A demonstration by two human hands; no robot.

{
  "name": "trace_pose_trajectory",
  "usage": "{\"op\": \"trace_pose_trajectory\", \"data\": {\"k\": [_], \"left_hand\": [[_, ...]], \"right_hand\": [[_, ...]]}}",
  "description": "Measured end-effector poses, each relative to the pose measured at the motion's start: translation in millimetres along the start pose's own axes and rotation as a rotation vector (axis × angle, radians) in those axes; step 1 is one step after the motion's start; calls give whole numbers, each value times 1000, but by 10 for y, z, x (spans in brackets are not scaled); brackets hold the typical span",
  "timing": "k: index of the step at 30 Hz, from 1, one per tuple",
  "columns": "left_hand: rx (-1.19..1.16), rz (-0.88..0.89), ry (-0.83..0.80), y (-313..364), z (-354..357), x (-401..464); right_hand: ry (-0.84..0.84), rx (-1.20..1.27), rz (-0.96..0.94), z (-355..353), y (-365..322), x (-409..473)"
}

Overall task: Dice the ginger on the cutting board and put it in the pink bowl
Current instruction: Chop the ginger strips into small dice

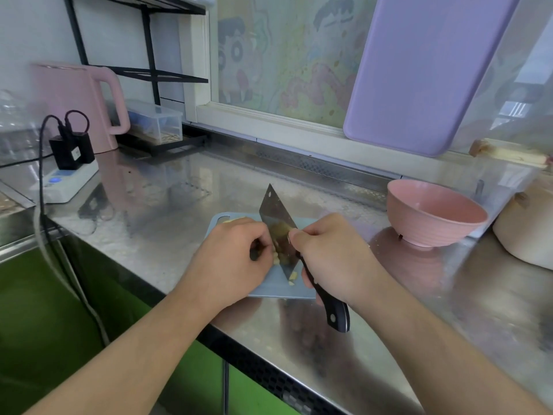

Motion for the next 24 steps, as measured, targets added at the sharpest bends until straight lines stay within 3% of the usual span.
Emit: {"op": "trace_pose_trajectory", "data": {"k": [11, 24], "left_hand": [[-19, -94, 5, -55, -4, 17], [19, -58, 5, -41, 13, 20]], "right_hand": [[-2, 41, 18, -96, -80, -110], [0, -9, -3, -85, -113, -122]]}}
Point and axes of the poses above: each hand's wrist, its own x-axis towards the middle knuckle, its own z-axis out of the palm, y = z × x, the point moved 5 cm from there along x, towards the middle knuckle, and after that the axes turned 13 degrees about x, right-handed, at the moved point
